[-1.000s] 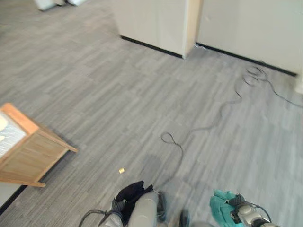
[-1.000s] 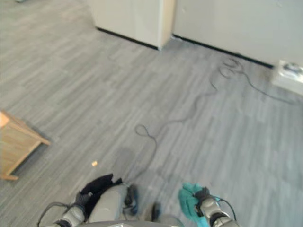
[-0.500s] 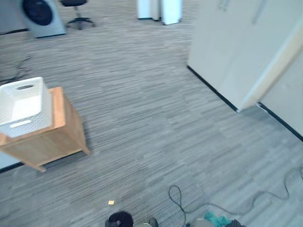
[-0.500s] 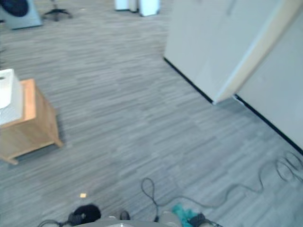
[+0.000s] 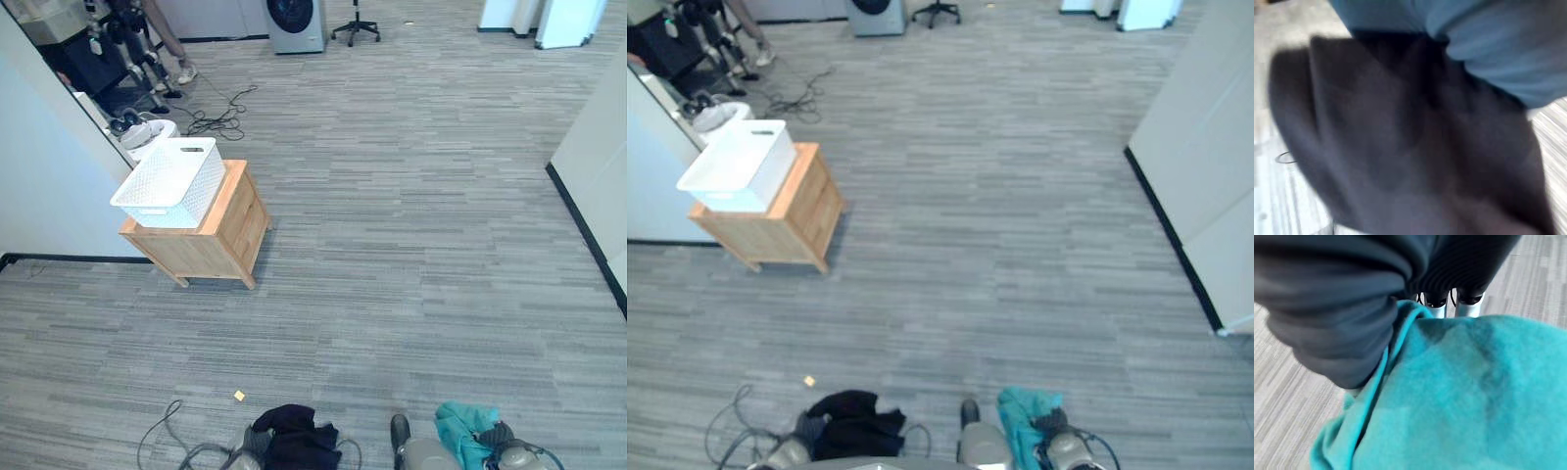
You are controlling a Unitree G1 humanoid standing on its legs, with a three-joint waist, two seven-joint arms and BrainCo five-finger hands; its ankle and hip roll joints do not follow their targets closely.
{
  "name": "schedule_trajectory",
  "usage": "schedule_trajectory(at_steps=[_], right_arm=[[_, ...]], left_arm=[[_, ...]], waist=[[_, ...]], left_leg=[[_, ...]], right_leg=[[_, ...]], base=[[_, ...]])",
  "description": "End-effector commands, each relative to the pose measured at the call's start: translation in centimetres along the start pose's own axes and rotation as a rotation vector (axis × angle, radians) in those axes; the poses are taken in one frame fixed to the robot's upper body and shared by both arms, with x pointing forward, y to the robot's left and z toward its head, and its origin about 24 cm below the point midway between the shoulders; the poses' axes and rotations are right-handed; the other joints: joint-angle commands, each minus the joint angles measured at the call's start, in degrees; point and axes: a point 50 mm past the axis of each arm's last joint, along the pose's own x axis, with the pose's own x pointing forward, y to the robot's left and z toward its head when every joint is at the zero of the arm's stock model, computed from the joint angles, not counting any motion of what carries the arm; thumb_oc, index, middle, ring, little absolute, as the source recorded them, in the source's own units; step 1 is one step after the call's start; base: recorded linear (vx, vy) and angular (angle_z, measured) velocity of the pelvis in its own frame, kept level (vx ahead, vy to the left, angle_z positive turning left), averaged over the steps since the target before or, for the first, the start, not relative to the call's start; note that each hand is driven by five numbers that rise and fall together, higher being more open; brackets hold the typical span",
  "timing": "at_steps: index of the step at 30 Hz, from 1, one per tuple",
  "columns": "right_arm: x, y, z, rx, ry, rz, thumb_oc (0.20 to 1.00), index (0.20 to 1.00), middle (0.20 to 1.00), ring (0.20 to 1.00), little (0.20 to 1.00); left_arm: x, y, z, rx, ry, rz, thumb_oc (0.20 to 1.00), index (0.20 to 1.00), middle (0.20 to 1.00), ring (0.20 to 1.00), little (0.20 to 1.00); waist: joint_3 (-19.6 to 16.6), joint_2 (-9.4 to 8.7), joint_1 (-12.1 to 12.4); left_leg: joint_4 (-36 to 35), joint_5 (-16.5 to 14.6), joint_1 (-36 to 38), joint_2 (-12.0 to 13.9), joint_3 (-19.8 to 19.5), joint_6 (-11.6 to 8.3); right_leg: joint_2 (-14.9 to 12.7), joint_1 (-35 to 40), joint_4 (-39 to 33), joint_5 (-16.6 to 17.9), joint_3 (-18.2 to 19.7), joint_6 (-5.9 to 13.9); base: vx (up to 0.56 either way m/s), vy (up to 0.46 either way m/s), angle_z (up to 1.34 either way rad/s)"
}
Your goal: Tidy up the quilt and then pick up the clothes from the bed and put them into the laundry hamper.
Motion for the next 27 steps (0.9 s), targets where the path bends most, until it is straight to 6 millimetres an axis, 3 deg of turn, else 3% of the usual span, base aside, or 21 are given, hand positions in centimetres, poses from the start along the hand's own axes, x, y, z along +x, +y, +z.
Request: schedule_trajectory(at_steps=[1,2,3,4,5,6,7,8,10,11,13,15,16,18,19,20,21,22,23,25,27], right_arm=[[0.1,-0.5,0.9,-0.097,-0.046,-0.013,0.200,0.200,0.200,0.200,0.200],[0.1,-0.5,0.9,-0.097,-0.046,-0.013,0.200,0.200,0.200,0.200,0.200],[0.2,-0.7,1.1,-0.094,-0.048,-0.015,0.200,0.200,0.200,0.200,0.200],[0.2,-0.7,1.1,-0.093,-0.048,-0.014,0.200,0.200,0.200,0.200,0.200],[0.2,-0.6,0.8,-0.093,-0.044,-0.011,0.200,0.200,0.200,0.200,0.200],[0.0,-0.4,0.1,-0.094,-0.026,0.000,0.200,0.200,0.200,0.200,0.200],[0.0,-0.2,-0.4,-0.096,-0.009,0.003,0.200,0.200,0.200,0.200,0.200],[-0.1,-0.2,-0.8,-0.096,0.003,0.002,0.200,0.200,0.200,0.200,0.200],[-0.3,0.1,-1.7,-0.101,0.037,0.008,0.200,0.200,0.200,0.200,0.200],[-0.4,0.3,-2.4,-0.105,0.061,0.015,0.200,0.200,0.200,0.200,0.200],[-0.8,1.3,-3.1,-0.113,0.079,0.049,0.200,0.200,0.200,0.200,0.200],[-1.0,2.0,-3.5,-0.100,0.093,0.059,0.200,0.200,0.200,0.200,0.200],[-1.0,2.0,-3.5,-0.100,0.093,0.059,0.200,0.200,0.200,0.200,0.200],[-1.0,2.5,-2.8,-0.066,0.072,0.067,0.200,0.200,0.200,0.200,0.200],[-1.0,2.5,-2.7,-0.066,0.072,0.067,0.200,0.200,0.200,0.200,0.200],[-0.9,2.4,-2.3,-0.057,0.064,0.059,0.200,0.200,0.200,0.200,0.200],[-0.9,2.4,-2.4,-0.056,0.066,0.058,0.200,0.200,0.200,0.200,0.200],[-1.0,2.4,-2.7,-0.066,0.072,0.059,0.200,0.200,0.200,0.200,0.200],[-1.0,2.4,-2.7,-0.066,0.072,0.059,0.200,0.200,0.200,0.200,0.200],[-1.0,2.4,-2.9,-0.065,0.079,0.059,0.200,0.200,0.200,0.200,0.200],[-1.0,2.2,-3.1,-0.057,0.093,0.050,0.200,0.200,0.200,0.200,0.200]], left_arm=[[0.2,1.2,-0.2,-0.039,0.013,0.078,0.200,0.200,0.200,0.200,0.200],[0.2,1.2,-0.2,-0.039,0.013,0.078,0.200,0.200,0.200,0.200,0.200],[0.1,0.9,0.2,-0.065,-0.001,0.073,0.200,0.200,0.200,0.200,0.200],[0.1,0.9,0.2,-0.064,0.000,0.074,0.200,0.200,0.200,0.200,0.200],[0.1,0.7,0.4,-0.075,-0.009,0.068,0.200,0.200,0.200,0.200,0.200],[-0.1,0.0,0.2,-0.086,-0.009,0.044,0.200,0.200,0.200,0.200,0.200],[-0.2,-0.2,0.5,-0.079,-0.021,0.030,0.200,0.200,0.200,0.200,0.200],[-0.2,-0.3,0.5,-0.063,-0.019,0.030,0.200,0.200,0.200,0.200,0.200],[-0.3,-0.7,-0.2,-0.038,0.015,0.017,0.200,0.200,0.200,0.200,0.200],[-0.4,-1.1,-1.1,-0.035,0.047,0.005,0.200,0.200,0.200,0.200,0.200],[-0.7,-1.5,-2.9,-0.026,0.105,-0.015,0.200,0.200,0.200,0.200,0.200],[-0.7,-1.2,-3.3,-0.003,0.116,-0.018,0.200,0.200,0.200,0.200,0.200],[-0.7,-1.2,-3.3,-0.002,0.116,-0.017,0.200,0.200,0.200,0.200,0.200],[-0.1,0.6,-2.7,0.028,0.087,0.027,0.200,0.200,0.200,0.200,0.200],[-0.1,0.6,-2.6,0.027,0.087,0.028,0.200,0.200,0.200,0.200,0.200],[0.3,1.8,-1.3,0.041,0.038,0.060,0.200,0.200,0.200,0.200,0.200],[0.3,1.8,-1.3,0.043,0.038,0.059,0.200,0.200,0.200,0.200,0.200],[0.6,3.1,0.9,0.056,-0.040,0.094,0.200,0.200,0.200,0.200,0.200],[0.6,3.1,0.9,0.056,-0.040,0.094,0.200,0.200,0.200,0.200,0.200],[0.7,3.7,3.0,0.065,-0.117,0.108,0.200,0.200,0.200,0.200,0.200],[0.6,4.3,5.0,0.060,-0.186,0.128,0.200,0.200,0.200,0.200,0.200]], waist=[[4.1,-4.28,2.3],[4.1,-4.30,2.3],[3.9,-4.31,3.5],[3.7,-4.54,3.6],[3.4,-4.00,3.9],[2.2,-3.60,4.5],[1.6,-3.33,4.9],[1.1,-2.78,4.9],[0.1,-2.62,4.7],[-0.6,-2.99,5.0],[-2.3,-3.65,5.3],[-2.5,-5.12,5.3],[-2.6,-5.21,5.3],[-0.9,-6.07,2.7],[-1.0,-6.14,2.7],[0.0,-4.49,1.8],[0.0,-5.09,1.5],[0.8,-3.83,0.5],[0.8,-3.90,0.3],[0.7,-3.67,-0.7],[0.3,-4.18,-2.9]], left_leg=[[12.2,-3.6,-2.9,1.2,10.4,6.48],[12.2,-3.6,-2.9,1.2,10.4,6.48],[4.9,-5.9,-7.3,0.6,15.2,5.74],[4.6,-5.7,-7.3,0.4,15.3,5.79],[-2.5,-5.9,-8.1,-0.4,17.2,5.94],[-17.3,-5.3,-8.2,-1.6,21.6,6.26],[-25.2,-4.0,-7.7,-2.0,24.6,5.93],[-31.2,-3.1,-7.6,-1.3,28.3,4.56],[-40.7,-1.3,-5.9,-0.8,35.2,4.79],[-42.8,-0.5,-5.3,-0.8,36.4,5.23],[-44.3,-0.6,-3.5,-2.5,34.4,7.49],[-44.0,-1.4,-2.0,-4.7,33.1,9.17],[-44.0,-1.5,-2.1,-4.9,33.1,9.25],[-44.7,-4.6,3.1,-5.4,31.6,10.82],[-44.7,-4.6,3.0,-5.5,31.6,10.88],[-45.2,-4.4,5.4,-3.1,30.3,10.53],[-45.2,-5.7,5.8,-4.3,29.5,10.58],[-45.2,-5.4,7.2,-2.8,27.3,9.93],[-45.2,-5.4,7.2,-2.9,27.2,9.95],[-45.2,-6.3,8.3,-3.1,24.1,8.94],[-45.2,-7.8,9.3,-4.2,20.4,8.34]], right_leg=[[-5.5,4.0,-7.1,0.8,1.6,5.27],[-5.5,4.0,-7.0,0.8,1.6,5.27],[-5.2,8.8,-9.7,-1.0,1.0,5.36],[-5.4,8.6,-9.7,-0.9,1.1,5.39],[-5.0,10.1,-10.1,-2.0,1.0,5.71],[-4.2,13.9,-10.8,-4.3,0.4,6.39],[-3.6,16.0,-11.3,-5.7,-0.5,6.63],[-2.8,17.7,-11.6,-7.3,-1.6,7.15],[-1.8,20.5,-10.8,-9.8,-3.6,7.75],[-1.9,21.9,-9.8,-10.9,-4.3,8.23],[-1.5,23.1,-6.3,-11.2,-4.3,9.11],[-1.7,20.8,4.7,-7.8,-4.5,11.76],[-1.9,20.5,5.1,-8.1,-4.5,11.84],[-2.5,10.2,24.1,1.8,-1.2,16.41],[-2.6,9.9,24.4,1.6,-1.2,16.43],[-3.1,3.6,28.6,1.7,-1.4,14.94],[-4.1,4.0,29.2,0.5,-1.3,15.57],[-4.3,-0.3,25.0,-1.6,-1.1,12.63],[-4.4,-0.2,25.1,-1.7,-1.2,12.65],[-4.8,-0.6,14.9,-3.5,0.7,11.16],[-4.6,-0.1,-0.8,-2.2,7.2,11.31]], base=[[0.32,-0.231,0.09],[0.56,-0.136,0.18],[0.39,-0.057,-0.02],[0.61,-0.043,0.01],[0.68,0.053,0.03],[0.92,0.073,0.16],[0.94,0.092,0.25],[0.69,0.077,0.39],[0.65,0.094,0.59],[0.66,0.099,0.63],[0.68,0.107,0.34],[0.45,0.101,0.16],[0.27,0.086,0.29],[0.43,0.053,0.58],[0.50,-0.025,0.75],[0.25,-0.001,0.71],[0.48,-0.068,1.12],[0.28,-0.028,0.95],[0.40,-0.118,0.92],[0.38,-0.135,0.85],[0.48,-0.256,1.12]])
